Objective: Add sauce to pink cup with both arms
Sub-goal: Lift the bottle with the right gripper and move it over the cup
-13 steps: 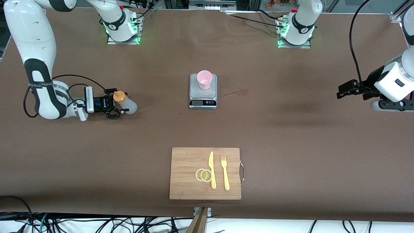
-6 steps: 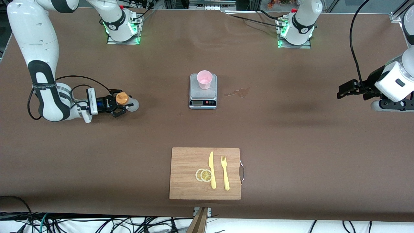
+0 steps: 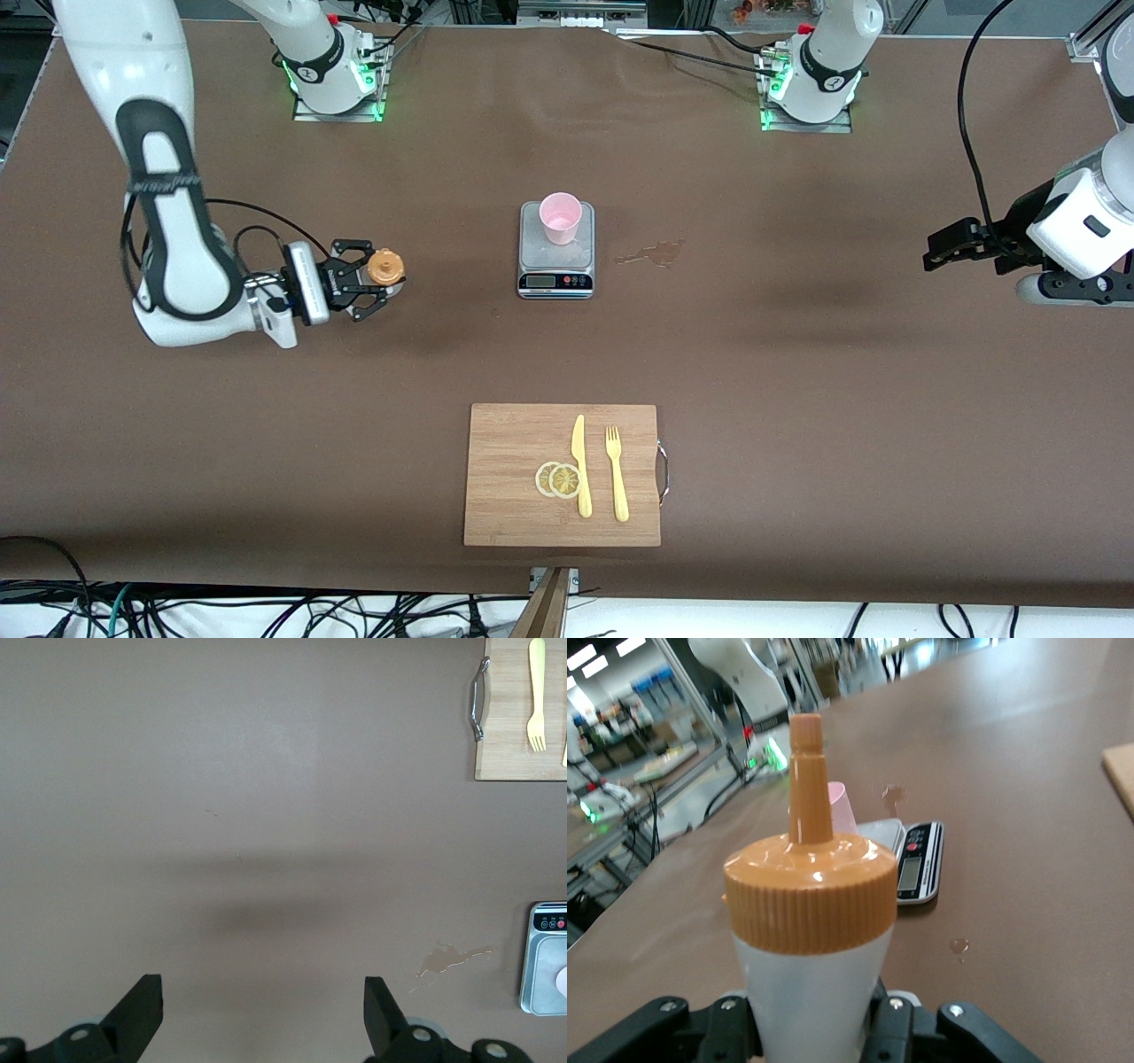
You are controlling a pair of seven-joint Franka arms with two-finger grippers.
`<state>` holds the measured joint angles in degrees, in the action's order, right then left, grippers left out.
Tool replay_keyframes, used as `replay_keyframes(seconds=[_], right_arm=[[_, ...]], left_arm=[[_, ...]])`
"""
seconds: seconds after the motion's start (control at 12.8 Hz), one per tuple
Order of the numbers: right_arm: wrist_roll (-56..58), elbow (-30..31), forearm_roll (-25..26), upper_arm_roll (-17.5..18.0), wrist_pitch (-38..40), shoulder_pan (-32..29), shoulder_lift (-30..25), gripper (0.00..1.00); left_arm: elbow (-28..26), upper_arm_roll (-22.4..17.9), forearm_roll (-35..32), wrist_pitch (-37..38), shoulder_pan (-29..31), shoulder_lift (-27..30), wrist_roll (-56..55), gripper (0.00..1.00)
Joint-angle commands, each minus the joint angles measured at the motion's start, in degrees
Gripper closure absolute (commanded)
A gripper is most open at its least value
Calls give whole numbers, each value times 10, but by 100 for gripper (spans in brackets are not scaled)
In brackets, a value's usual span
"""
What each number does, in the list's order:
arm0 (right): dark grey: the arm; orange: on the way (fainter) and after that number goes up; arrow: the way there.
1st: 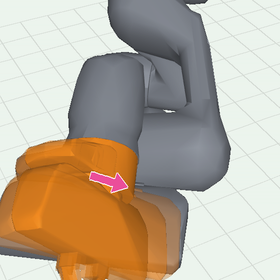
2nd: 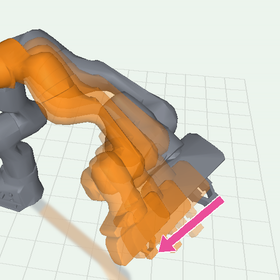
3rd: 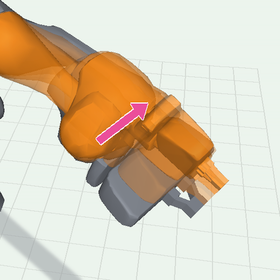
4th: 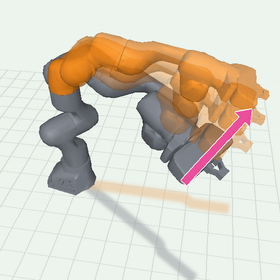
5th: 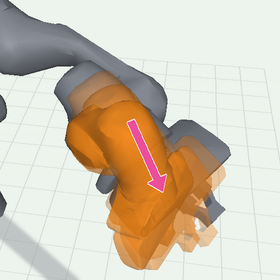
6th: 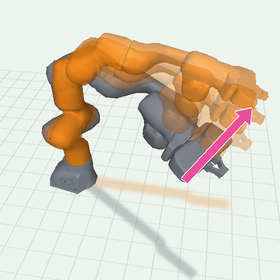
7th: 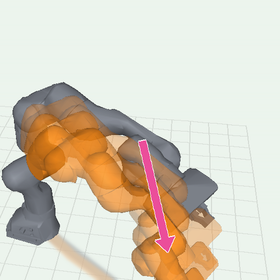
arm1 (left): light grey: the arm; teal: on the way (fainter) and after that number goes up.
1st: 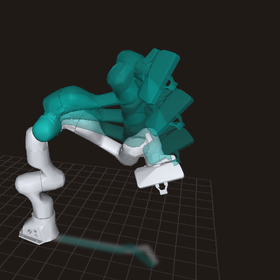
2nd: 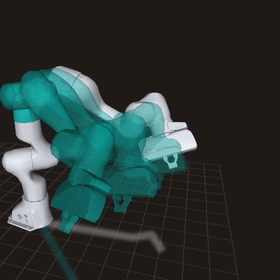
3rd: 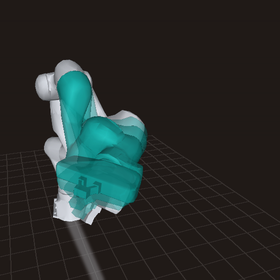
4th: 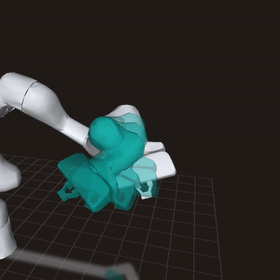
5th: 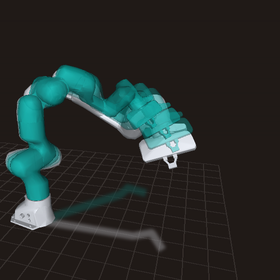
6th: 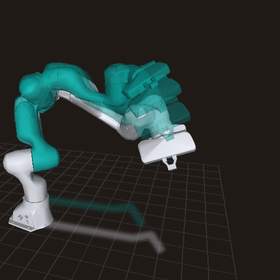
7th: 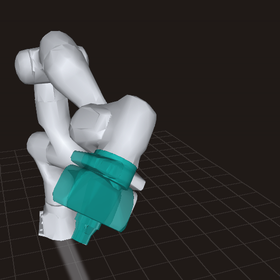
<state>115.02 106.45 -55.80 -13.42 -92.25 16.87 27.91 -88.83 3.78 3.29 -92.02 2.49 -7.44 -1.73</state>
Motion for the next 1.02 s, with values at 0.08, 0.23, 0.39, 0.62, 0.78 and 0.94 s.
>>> replay_keyframes(seconds=[0.08,0.23,0.39,0.62,0.78,0.94], right_arm=[[-200,17,146,-2,-76,105,-85,88],[-269,-7,223,0,-112,164,-88,87],[-343,-34,304,0,-112,214,-81,87],[-420,-35,372,-1,-124,282,-70,87],[-466,-37,398,-1,-123,308,-70,87],[-507,-40,488,0,-127,333,-70,87]], left_arm=[[22,-1,-4,11,0,-11,8,0],[22,-1,-4,11,1,-12,9,0],[22,-1,-4,11,2,-12,9,0],[23,-1,-4,11,1,-12,9,0],[23,-1,-4,11,1,-12,8,0],[23,-1,-4,10,1,-12,9,0]])
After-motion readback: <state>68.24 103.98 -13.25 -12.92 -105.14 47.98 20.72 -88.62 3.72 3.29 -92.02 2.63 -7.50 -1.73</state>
